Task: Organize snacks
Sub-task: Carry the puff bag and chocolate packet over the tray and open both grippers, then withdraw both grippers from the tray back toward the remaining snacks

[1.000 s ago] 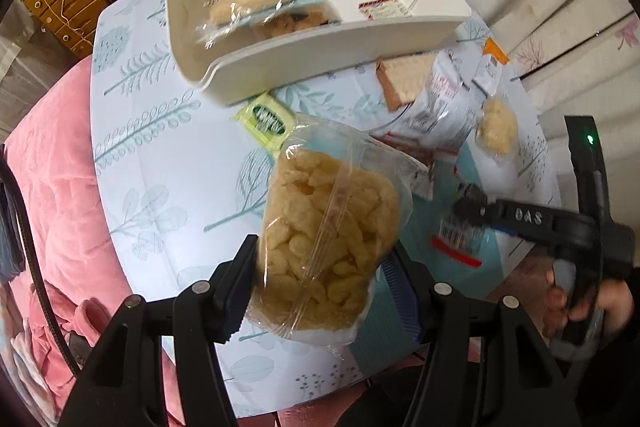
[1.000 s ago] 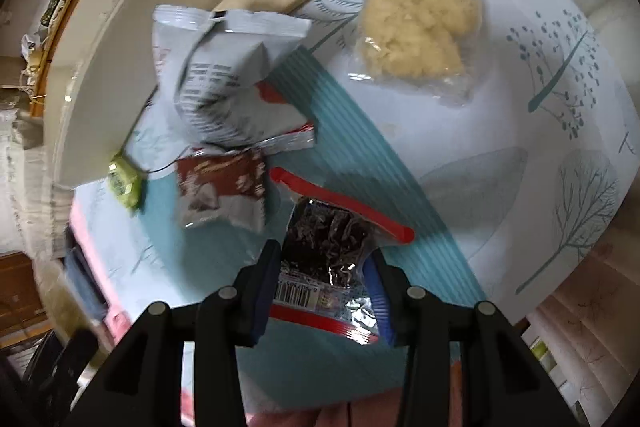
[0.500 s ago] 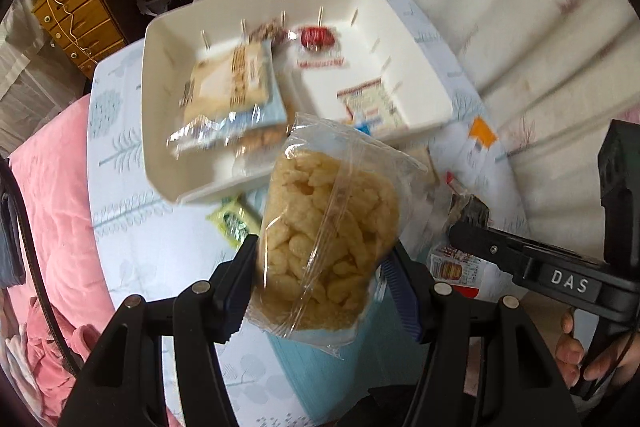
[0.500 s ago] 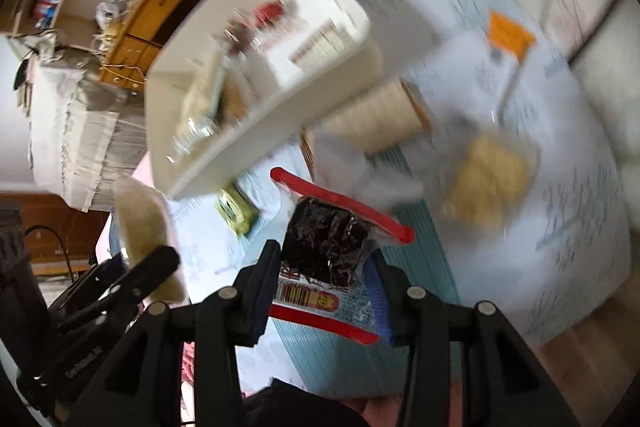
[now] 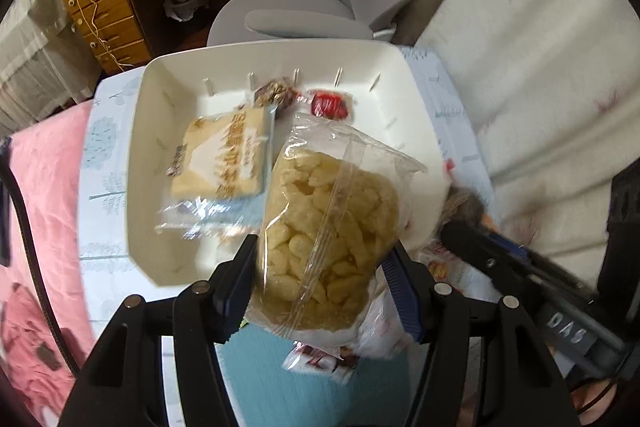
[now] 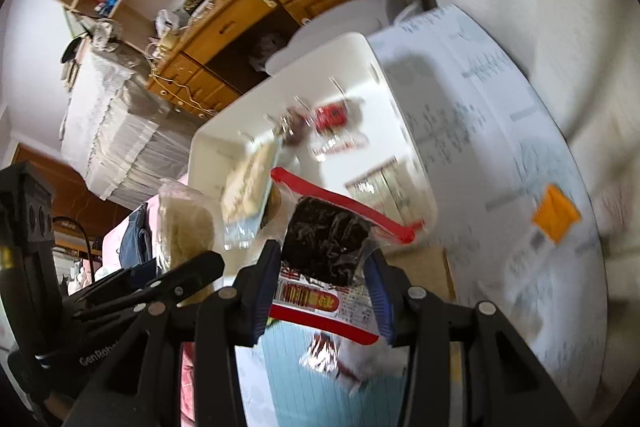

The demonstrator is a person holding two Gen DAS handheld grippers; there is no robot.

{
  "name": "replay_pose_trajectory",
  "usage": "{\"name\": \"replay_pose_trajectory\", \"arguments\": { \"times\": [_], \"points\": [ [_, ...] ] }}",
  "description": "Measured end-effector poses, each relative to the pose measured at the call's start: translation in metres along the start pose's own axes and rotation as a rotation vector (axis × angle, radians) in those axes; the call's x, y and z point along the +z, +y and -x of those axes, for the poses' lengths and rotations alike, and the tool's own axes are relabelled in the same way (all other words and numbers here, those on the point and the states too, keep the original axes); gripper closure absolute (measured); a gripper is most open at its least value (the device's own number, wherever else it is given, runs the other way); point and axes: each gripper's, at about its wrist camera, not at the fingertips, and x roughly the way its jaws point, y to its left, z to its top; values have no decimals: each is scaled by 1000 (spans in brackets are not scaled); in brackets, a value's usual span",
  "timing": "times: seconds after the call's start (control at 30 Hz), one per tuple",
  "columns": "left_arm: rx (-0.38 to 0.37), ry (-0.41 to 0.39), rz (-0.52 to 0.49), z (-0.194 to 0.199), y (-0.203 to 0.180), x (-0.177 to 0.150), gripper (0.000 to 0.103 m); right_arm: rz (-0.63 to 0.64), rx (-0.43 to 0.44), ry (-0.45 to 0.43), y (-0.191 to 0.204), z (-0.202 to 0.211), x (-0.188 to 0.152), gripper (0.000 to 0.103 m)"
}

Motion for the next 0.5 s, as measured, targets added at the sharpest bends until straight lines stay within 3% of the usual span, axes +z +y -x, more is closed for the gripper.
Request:
{"name": "replay_pose_trajectory", "arguments": {
  "times": [0.17, 0.2, 0.23, 0.3, 0.5],
  "points": [
    [-49, -40, 79, -10, 6, 12, 42, 46, 18, -50, 0, -8, 17, 60],
    [-52, -41, 86, -11, 7, 13, 39, 54, 23, -57, 0, -8, 19, 60],
    [-56, -43, 98, -12, 8, 13, 29, 58, 28, -61, -1, -9, 20, 60],
    [-53, -52, 107, -11, 9, 13, 23, 59, 36, -61, -3, -10, 21, 60],
    [-45, -61, 120, -3, 11, 4, 23, 35, 41, -40, -11, -11, 18, 54]
  ]
}}
